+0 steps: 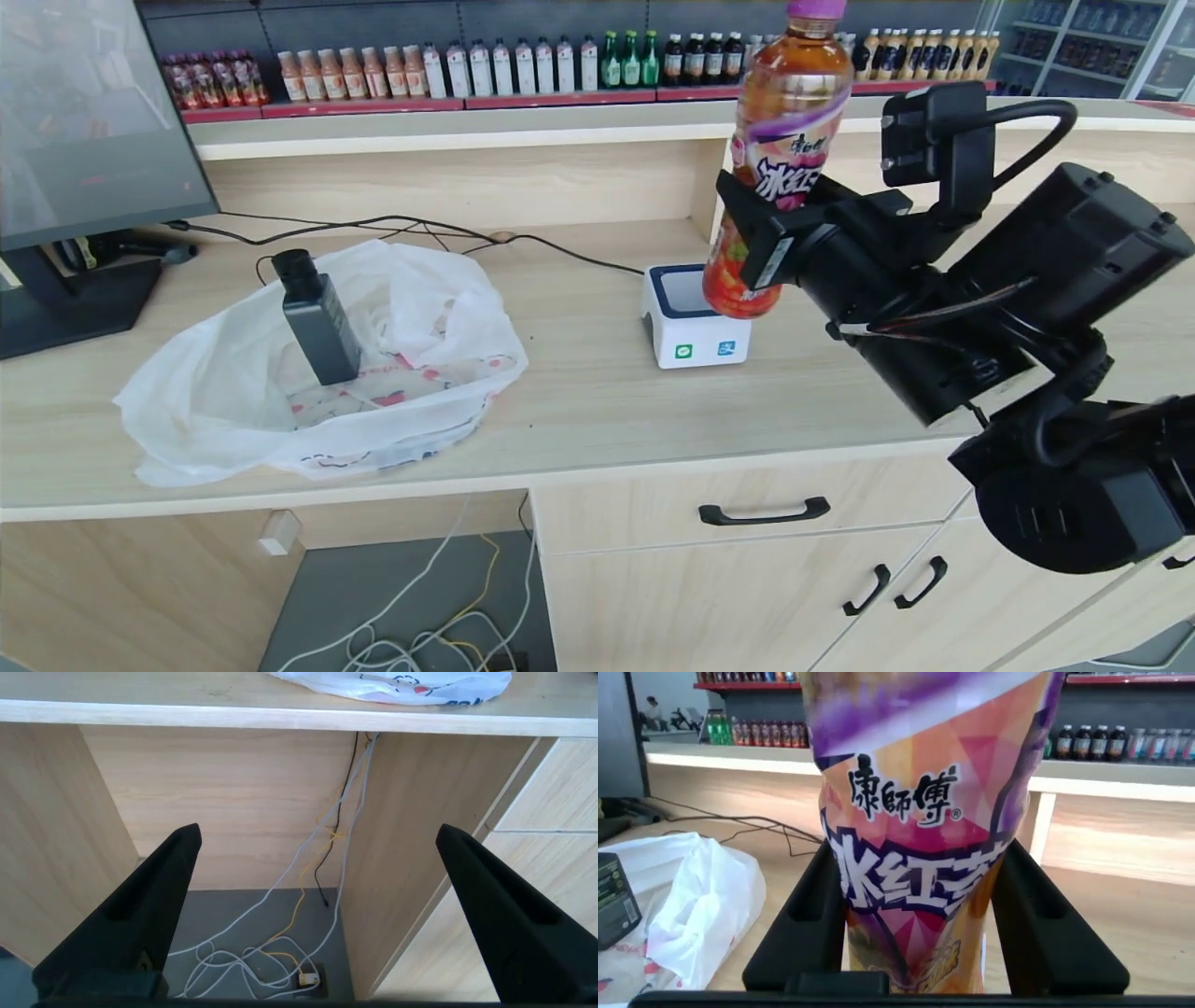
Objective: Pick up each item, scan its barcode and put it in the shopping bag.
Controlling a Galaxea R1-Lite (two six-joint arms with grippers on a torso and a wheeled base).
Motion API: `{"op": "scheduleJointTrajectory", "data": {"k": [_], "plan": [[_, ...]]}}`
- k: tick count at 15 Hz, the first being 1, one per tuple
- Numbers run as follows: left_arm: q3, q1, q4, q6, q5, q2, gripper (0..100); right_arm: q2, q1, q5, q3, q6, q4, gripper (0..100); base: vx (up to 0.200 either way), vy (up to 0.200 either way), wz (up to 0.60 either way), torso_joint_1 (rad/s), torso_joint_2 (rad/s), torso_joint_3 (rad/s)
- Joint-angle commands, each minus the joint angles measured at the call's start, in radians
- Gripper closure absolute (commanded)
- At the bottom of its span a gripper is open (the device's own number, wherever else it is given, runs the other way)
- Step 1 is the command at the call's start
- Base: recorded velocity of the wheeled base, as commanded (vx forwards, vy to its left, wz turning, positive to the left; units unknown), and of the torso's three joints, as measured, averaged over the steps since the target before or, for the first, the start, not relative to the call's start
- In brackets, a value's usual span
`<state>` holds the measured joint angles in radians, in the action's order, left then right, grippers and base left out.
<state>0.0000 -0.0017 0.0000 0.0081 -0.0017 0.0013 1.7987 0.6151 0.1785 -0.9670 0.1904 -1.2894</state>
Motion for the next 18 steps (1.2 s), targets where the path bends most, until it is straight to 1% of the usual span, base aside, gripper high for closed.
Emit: {"op": "scheduleJointTrajectory", "data": {"k": [1, 4, 6, 7, 10, 11, 12, 14, 15, 16, 18], "plan": [[0.0, 0.0, 0.0, 0.0, 0.0, 0.0, 0, 0.011, 0.0, 0.002, -0.059, 0.032, 0.035, 100, 0.0, 0.0, 0.0, 0.0, 0.0, 0.0], [0.0, 0.0, 0.0, 0.0, 0.0, 0.0, 0, 0.013, 0.0, -0.002, -0.105, 0.109, 0.104, 100, 0.0, 0.0, 0.0, 0.0, 0.0, 0.0], [0.0, 0.0, 0.0, 0.0, 0.0, 0.0, 0, 0.024, -0.011, -0.004, -0.142, 0.159, 0.124, 100, 0.0, 0.0, 0.0, 0.0, 0.0, 0.0], [0.0, 0.0, 0.0, 0.0, 0.0, 0.0, 0, 0.027, -0.029, -0.03, -0.173, 0.205, 0.147, 100, 0.0, 0.0, 0.0, 0.0, 0.0, 0.0], [0.0, 0.0, 0.0, 0.0, 0.0, 0.0, 0, 0.034, -0.038, -0.157, -0.196, 0.316, 0.213, 100, 0.0, 0.0, 0.0, 0.0, 0.0, 0.0], [0.0, 0.0, 0.0, 0.0, 0.0, 0.0, 0, 0.042, -0.04, -0.175, -0.206, 0.343, 0.222, 100, 0.0, 0.0, 0.0, 0.0, 0.0, 0.0], [0.0, 0.0, 0.0, 0.0, 0.0, 0.0, 0, 0.059, -0.043, -0.203, -0.265, 0.442, 0.246, 100, 0.0, 0.0, 0.0, 0.0, 0.0, 0.0], [0.0, 0.0, 0.002, 0.0, 0.0, 0.0, 0, 0.094, -0.037, -0.249, -0.331, 0.54, 0.285, 100, 0.0, 0.0, 0.0, 0.0, 0.0, 0.0], [0.0, 0.0, 0.0, 0.0, 0.0, 0.0, 0, 0.108, -0.032, -0.254, -0.349, 0.557, 0.291, 100, 0.0, 0.0, 0.0, 0.0, 0.0, 0.0], [0.0, 0.0, 0.0, 0.0, 0.0, 0.0, 0, 0.128, -0.031, -0.287, -0.364, 0.584, 0.295, 100, 0.0, 0.0, 0.0, 0.0, 0.0, 0.0], [0.0, 0.0, 0.0, 0.0, 0.0, 0.0, 0, 0.129, -0.031, -0.315, -0.368, 0.646, 0.311, 100, 0.0, 0.0, 0.0, 0.0, 0.0, 0.0]]}}
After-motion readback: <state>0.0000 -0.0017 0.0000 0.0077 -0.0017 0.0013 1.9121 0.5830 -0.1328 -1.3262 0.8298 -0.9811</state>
